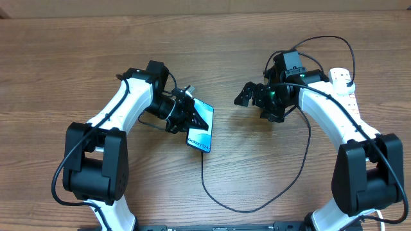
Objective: Plug charger to phone and switch on socket
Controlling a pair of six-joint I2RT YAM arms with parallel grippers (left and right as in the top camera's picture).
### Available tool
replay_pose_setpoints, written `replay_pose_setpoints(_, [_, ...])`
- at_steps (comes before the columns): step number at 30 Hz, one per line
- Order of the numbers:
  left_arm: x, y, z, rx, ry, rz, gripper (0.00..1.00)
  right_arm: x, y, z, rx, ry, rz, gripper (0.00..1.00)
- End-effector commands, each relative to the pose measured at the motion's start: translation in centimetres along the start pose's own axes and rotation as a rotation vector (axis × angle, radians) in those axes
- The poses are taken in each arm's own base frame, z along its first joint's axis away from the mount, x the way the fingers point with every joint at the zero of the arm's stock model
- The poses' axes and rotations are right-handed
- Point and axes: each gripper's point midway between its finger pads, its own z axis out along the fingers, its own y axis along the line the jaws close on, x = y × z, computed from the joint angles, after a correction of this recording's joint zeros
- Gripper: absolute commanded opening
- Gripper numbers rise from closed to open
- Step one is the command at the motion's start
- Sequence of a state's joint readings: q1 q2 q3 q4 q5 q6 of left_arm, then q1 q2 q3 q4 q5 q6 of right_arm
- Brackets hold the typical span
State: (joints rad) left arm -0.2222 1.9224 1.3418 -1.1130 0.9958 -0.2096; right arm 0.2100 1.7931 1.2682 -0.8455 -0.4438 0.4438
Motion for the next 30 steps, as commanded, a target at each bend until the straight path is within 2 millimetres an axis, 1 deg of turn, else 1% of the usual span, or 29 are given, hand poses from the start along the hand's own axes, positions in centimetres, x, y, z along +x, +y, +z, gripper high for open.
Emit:
replay_pose_setpoints(1, [0.4, -1.8, -0.8, 0.058, -0.013, 0.004, 0.04, -0.1, 0.0, 0.1, 0.005, -0.004, -0.011, 1.0])
replay_pose_setpoints(8, [-0.7, -1.8, -1.3, 0.071, -0.051, -0.079, 0.04, -0.1, 0.0, 0.1, 0.005, -0.004, -0.011, 1.0])
replay_pose_setpoints(16, [-2.5, -2.4, -1.5, 0.099, -0.099, -0.204, 0.04, -0.1, 0.0, 0.1, 0.005, -0.004, -0.011, 1.0])
replay_pose_setpoints(24, [-4.2, -3.2, -1.8, 0.135, -0.144, -0.285, 0.04, -0.1, 0.0, 0.1, 0.005, -0.004, -0.011, 1.0])
replay_pose_setpoints(30, [-4.8, -3.6, -1.8, 0.148, -0.162, -0.282, 0.04, -0.1, 0.0, 0.1, 0.005, -0.004, -0.011, 1.0])
